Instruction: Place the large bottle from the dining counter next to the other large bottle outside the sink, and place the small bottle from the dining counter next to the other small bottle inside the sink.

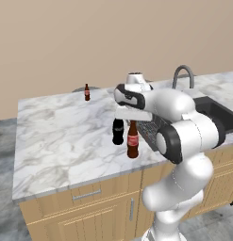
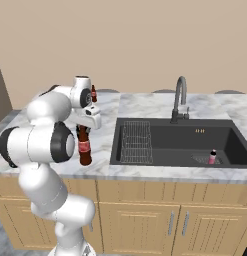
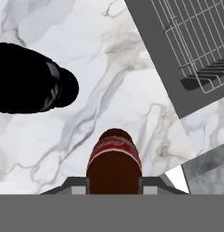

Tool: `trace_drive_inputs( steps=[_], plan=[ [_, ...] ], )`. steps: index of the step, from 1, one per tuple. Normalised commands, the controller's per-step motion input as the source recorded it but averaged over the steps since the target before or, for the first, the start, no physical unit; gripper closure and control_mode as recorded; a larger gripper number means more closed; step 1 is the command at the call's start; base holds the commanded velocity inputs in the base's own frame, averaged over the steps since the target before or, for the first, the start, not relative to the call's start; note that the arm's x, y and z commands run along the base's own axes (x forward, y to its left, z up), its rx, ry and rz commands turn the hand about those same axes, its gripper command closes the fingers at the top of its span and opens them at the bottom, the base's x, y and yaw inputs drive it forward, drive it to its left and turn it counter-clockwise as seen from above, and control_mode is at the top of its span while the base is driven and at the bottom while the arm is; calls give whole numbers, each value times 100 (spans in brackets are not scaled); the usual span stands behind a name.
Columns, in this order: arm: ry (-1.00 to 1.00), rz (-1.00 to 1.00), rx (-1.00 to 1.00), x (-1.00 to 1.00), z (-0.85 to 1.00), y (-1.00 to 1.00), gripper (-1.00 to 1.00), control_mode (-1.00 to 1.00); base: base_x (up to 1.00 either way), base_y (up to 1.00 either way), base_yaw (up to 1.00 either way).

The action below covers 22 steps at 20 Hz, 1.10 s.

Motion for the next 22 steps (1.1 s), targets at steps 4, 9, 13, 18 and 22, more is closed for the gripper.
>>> trace_drive_inputs(
  steps=[4, 9, 13, 18, 22],
  plan=[
    [0, 0, 0, 8, -30, 0, 100, -100, 0, 0, 0],
    [0, 0, 0, 0, -4, 0, 100, -100, 0, 0, 0],
    [0, 0, 0, 0, 0, 0, 100, -100, 0, 0, 0],
    [0, 0, 0, 0, 0, 0, -100, -100, 0, 0, 0],
    [0, 0, 0, 0, 0, 0, -100, -100, 0, 0, 0]
  ],
)
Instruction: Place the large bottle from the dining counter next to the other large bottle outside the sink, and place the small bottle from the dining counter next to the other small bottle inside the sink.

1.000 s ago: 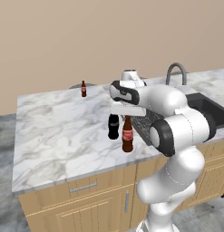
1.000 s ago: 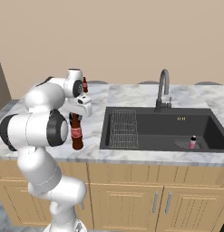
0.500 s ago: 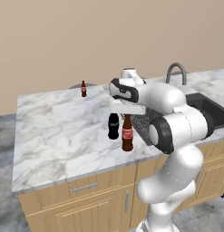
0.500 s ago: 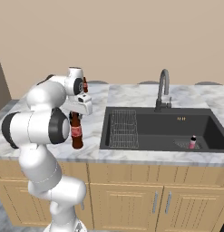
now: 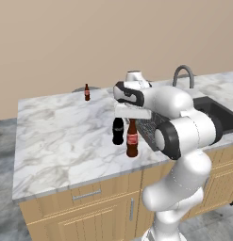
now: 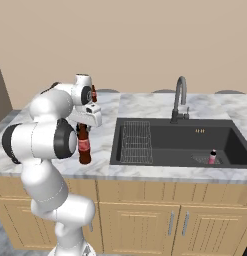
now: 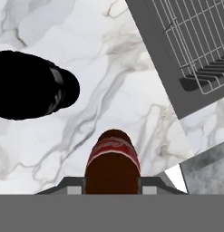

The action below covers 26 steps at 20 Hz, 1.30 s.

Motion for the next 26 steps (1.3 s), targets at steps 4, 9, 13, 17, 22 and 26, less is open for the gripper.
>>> trace_drive_inputs(
  steps=[4, 9, 13, 17, 22, 26],
  plan=[
    [0, 0, 0, 0, 0, 0, -100, -100, 0, 0, 0],
    [0, 0, 0, 0, 0, 0, -100, -100, 0, 0, 0],
    [0, 0, 0, 0, 6, 0, -100, -100, 0, 0, 0],
    [-3, 0, 0, 0, 27, 0, -100, -100, 0, 0, 0],
    [-5, 0, 0, 0, 48, 0, -100, -100, 0, 0, 0],
    [-6, 1, 0, -24, 56, 0, -100, -100, 0, 0, 0]
  ],
)
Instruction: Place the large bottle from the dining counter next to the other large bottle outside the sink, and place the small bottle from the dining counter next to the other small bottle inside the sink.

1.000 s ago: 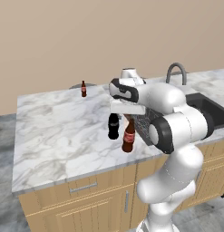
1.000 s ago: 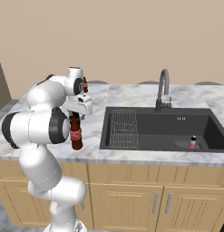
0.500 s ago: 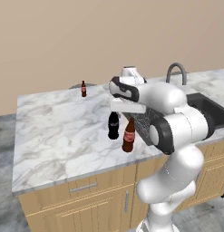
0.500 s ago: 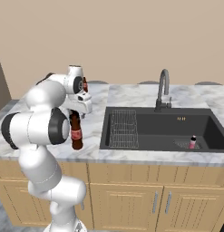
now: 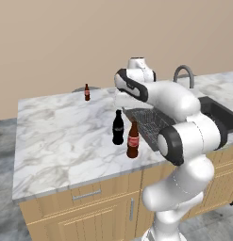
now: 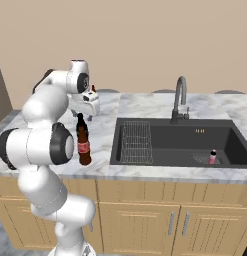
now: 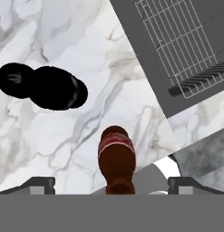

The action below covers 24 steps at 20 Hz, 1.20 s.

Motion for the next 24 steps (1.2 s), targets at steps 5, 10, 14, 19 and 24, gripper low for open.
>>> trace_drive_inputs(
  steps=[5, 10, 14, 19, 24],
  plan=[
    [-11, 7, 0, -57, 61, 0, -100, -100, 0, 0, 0],
    [-17, 12, 0, -75, 54, 18, -100, -100, 0, 0, 0],
    [-18, 15, 0, -76, 38, 24, -100, -100, 0, 0, 0],
    [-21, 16, 6, -86, 9, 23, -100, -100, 0, 0, 0],
    [-15, 13, 7, -70, 7, 15, -100, -100, 0, 0, 0]
  ],
)
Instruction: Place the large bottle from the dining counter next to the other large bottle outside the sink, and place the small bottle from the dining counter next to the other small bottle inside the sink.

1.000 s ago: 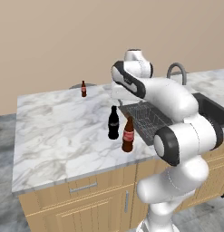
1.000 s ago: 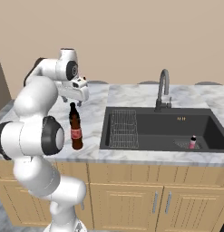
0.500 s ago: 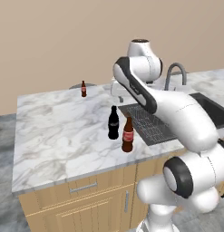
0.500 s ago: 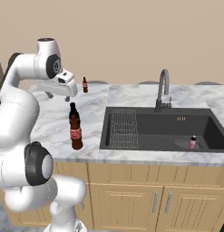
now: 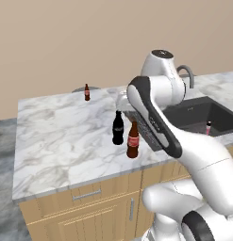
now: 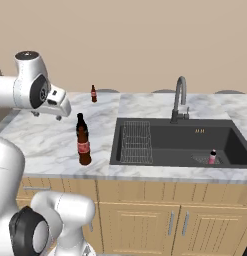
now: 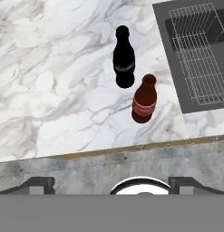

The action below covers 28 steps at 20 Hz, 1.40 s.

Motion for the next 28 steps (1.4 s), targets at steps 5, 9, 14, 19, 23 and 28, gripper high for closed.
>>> trace_drive_inputs(
  steps=[5, 9, 14, 19, 23, 28],
  plan=[
    [-7, 11, 4, -54, 2, 4, -100, -100, 0, 0, 0],
    [4, 5, 0, -18, 4, 3, -100, -100, 0, 0, 0],
    [5, 0, 0, 0, 0, 1, -100, -100, 0, 0, 0],
    [0, 0, 0, 0, 0, 0, -100, -100, 0, 0, 0],
    [0, 0, 0, 0, 0, 0, -100, 100, -3, 0, 0],
    [0, 0, 0, 0, 0, 0, -100, 100, -80, 39, 5]
  ],
)
